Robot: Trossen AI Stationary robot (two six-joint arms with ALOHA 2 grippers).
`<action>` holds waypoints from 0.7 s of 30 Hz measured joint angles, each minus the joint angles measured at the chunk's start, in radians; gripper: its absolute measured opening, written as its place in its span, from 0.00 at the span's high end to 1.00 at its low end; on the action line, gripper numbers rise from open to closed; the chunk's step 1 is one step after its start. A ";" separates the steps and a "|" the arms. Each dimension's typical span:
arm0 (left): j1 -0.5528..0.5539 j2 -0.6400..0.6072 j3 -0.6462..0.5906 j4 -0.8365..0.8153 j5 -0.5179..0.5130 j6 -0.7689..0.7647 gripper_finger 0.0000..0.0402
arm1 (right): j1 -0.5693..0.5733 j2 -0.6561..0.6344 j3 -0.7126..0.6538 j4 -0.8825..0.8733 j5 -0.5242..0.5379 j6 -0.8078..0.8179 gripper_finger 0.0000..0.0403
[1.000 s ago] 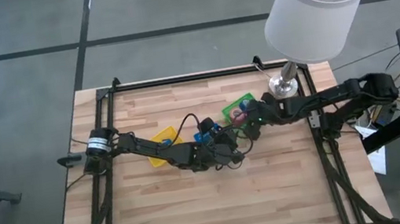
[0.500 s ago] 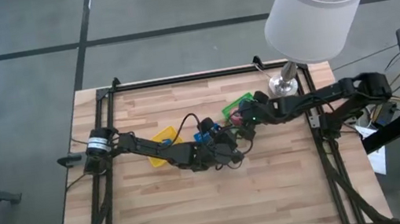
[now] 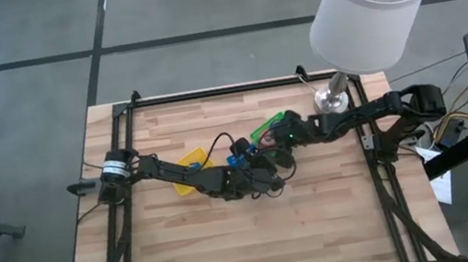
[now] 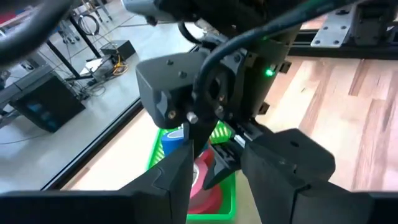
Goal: Pick and place Stapler, Stapler remover, tape
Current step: Put the blue tape into the green bin
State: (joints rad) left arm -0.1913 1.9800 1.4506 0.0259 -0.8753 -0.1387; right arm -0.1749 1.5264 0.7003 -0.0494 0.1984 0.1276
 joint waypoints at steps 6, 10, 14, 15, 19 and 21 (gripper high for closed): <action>0.000 0.000 0.000 -0.019 0.000 -0.001 0.63 | 0.004 -0.031 -0.002 -0.002 -0.001 -0.035 0.55; 0.000 0.000 0.000 -0.021 0.000 -0.001 0.63 | 0.014 -0.032 -0.002 0.002 -0.046 -0.084 0.55; 0.000 0.000 0.000 -0.021 0.000 -0.001 0.63 | 0.013 -0.032 -0.002 0.003 -0.030 -0.086 0.55; 0.000 0.000 0.000 -0.021 0.000 -0.001 0.63 | 0.013 -0.032 -0.002 0.004 -0.008 -0.086 0.55; 0.000 0.000 0.000 -0.021 0.000 -0.001 0.63 | 0.014 -0.039 -0.002 0.003 0.134 -0.078 0.55; 0.000 0.000 0.000 -0.021 0.000 -0.001 0.63 | 0.014 -0.046 -0.002 0.002 0.179 -0.076 0.55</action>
State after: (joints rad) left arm -0.1909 1.9800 1.4506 0.0048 -0.8749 -0.1394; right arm -0.1612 1.4805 0.6980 -0.0470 0.3777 0.0517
